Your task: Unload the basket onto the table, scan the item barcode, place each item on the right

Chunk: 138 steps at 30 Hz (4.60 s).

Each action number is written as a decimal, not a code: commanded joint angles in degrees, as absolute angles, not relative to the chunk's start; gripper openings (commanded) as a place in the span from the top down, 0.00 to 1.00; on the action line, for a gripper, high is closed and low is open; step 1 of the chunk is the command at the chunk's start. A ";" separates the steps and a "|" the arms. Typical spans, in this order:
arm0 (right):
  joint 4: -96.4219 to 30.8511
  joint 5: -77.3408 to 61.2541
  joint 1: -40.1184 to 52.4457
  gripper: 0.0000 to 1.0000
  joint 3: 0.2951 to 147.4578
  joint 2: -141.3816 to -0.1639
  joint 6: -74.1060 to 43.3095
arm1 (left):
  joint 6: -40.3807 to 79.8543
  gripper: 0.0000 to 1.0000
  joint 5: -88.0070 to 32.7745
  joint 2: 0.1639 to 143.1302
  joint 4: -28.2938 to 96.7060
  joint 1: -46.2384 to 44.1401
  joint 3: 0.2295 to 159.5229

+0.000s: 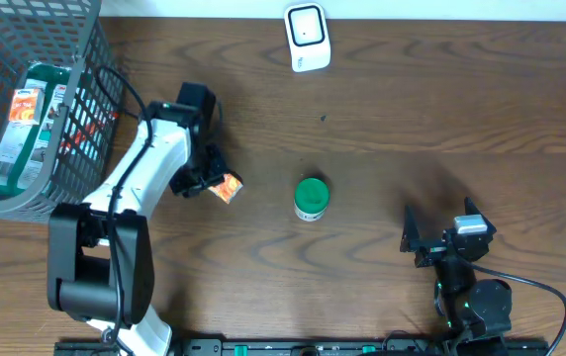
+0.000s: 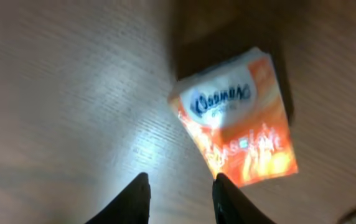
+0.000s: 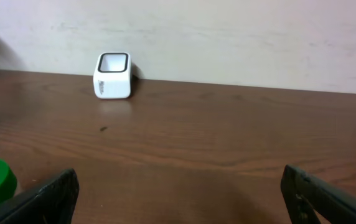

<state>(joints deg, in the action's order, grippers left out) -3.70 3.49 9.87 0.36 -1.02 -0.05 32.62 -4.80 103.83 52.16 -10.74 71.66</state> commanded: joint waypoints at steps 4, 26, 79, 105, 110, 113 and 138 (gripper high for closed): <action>-3.90 4.03 9.63 0.01 0.32 -1.02 -1.04 | 32.64 0.65 -3.92 104.49 43.88 -10.63 67.42; -3.90 4.03 9.63 0.01 0.32 -1.02 -1.04 | 32.67 0.65 -2.09 99.92 45.45 -6.61 70.41; -3.90 4.03 9.63 0.01 0.32 -1.02 -1.04 | 26.48 0.48 -12.25 97.58 42.15 -9.13 65.69; -3.90 4.03 9.63 0.01 0.32 -1.02 -1.04 | 22.33 0.49 -22.48 102.94 36.62 -3.77 63.16; -3.90 4.03 9.63 0.01 0.32 -1.02 -1.04 | 22.76 0.49 -22.46 102.94 34.00 -3.97 60.77; -3.92 4.01 9.63 0.01 0.32 -1.02 -1.04 | 22.83 0.49 -22.02 102.94 32.27 -3.75 59.02; -3.92 4.01 9.63 0.01 0.32 -1.02 -1.04 | 23.11 0.92 -14.00 93.01 31.62 -4.69 61.36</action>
